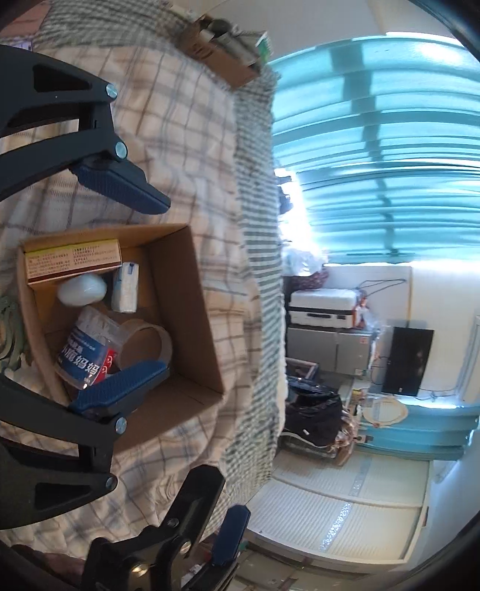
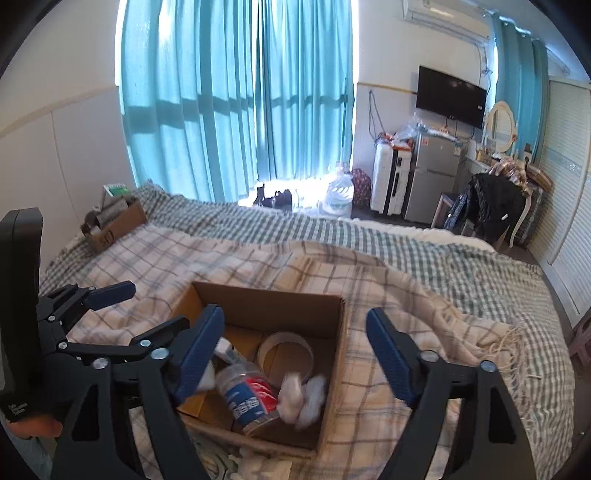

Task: Organize objects
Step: 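Carry the cloth and earbud case into the cardboard box and release both, then grasp the white rabbit figurine with the right tool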

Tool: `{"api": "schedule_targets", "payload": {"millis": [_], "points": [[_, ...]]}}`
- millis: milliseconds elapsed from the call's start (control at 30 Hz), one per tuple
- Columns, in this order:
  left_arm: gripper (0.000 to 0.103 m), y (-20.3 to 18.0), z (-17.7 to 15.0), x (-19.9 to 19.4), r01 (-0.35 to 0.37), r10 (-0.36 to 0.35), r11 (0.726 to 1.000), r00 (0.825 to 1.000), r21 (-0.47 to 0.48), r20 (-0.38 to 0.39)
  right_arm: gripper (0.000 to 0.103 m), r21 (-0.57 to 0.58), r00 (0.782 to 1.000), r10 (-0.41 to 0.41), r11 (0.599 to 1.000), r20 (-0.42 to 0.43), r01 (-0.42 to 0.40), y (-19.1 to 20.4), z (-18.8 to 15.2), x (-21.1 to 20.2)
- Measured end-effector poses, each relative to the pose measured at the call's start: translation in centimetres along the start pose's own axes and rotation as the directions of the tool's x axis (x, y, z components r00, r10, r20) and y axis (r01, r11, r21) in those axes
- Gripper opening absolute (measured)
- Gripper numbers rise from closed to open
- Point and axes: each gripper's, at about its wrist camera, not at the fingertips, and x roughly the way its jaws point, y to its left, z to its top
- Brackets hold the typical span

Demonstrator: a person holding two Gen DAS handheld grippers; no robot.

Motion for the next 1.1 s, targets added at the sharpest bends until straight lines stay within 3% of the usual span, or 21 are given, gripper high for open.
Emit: {"api": "schedule_targets", "payload": {"millis": [33, 133, 267, 333, 433, 600, 833, 1000, 1100], "points": [[0.093, -0.1, 0.3, -1.2, -0.007, 0.007, 1.0, 1.0, 0.001, 0.016, 0.092, -0.003, 1.0, -0.009, 1.0, 0.019, 0.009, 0.1, 0.2, -1.2], [0.103, -0.6, 1.0, -5.3, -0.023, 0.024, 1.0, 0.997, -0.011, 0.072, 0.093, -0.019, 0.998, -0.029, 0.999, 0.055, 0.03, 0.2, 0.7, -5.2], [0.103, -1.0, 1.6, -9.8, -0.045, 0.046, 0.999, 0.99, -0.008, 0.134, 0.103, -0.039, 0.991, -0.042, 0.998, 0.125, 0.047, 0.2, 0.9, -10.8], [0.103, -1.0, 1.7, -11.9, -0.066, 0.067, 0.998, 0.985, -0.017, 0.16, 0.103, -0.032, 0.985, -0.059, 0.997, 0.165, 0.066, 0.0, 0.9, -13.2], [0.103, -0.8, 1.5, -13.9, -0.073, 0.077, 0.997, 0.981, -0.03, 0.176, 0.103, -0.015, 0.974, -0.078, 0.996, 0.213, 0.084, -0.5, 0.8, -16.6], [0.103, -0.4, -0.2, -15.0, -0.1, 0.107, 0.994, 0.98, -0.053, 0.165, 0.103, -0.024, 0.97, -0.079, 0.996, 0.232, 0.087, -1.1, -0.2, -19.0], [0.103, -0.2, -5.9, -11.6, -0.151, 0.157, 0.985, 0.985, -0.089, 0.065, 0.103, -0.04, 0.981, -0.08, 0.995, 0.179, 0.088, -1.1, -5.7, -16.2], [0.103, -0.3, -10.5, -7.6, -0.14, 0.142, 0.986, 0.99, -0.089, 0.018, 0.103, 0.007, 0.993, -0.062, 0.998, 0.097, 0.061, -2.2, -10.5, -10.2], [0.103, -0.8, -12.8, -4.1, -0.141, 0.138, 0.988, 0.989, -0.062, -0.059, 0.103, 0.048, 1.0, -0.017, 0.999, 0.005, 0.016, -2.9, -12.8, -5.6]]}}
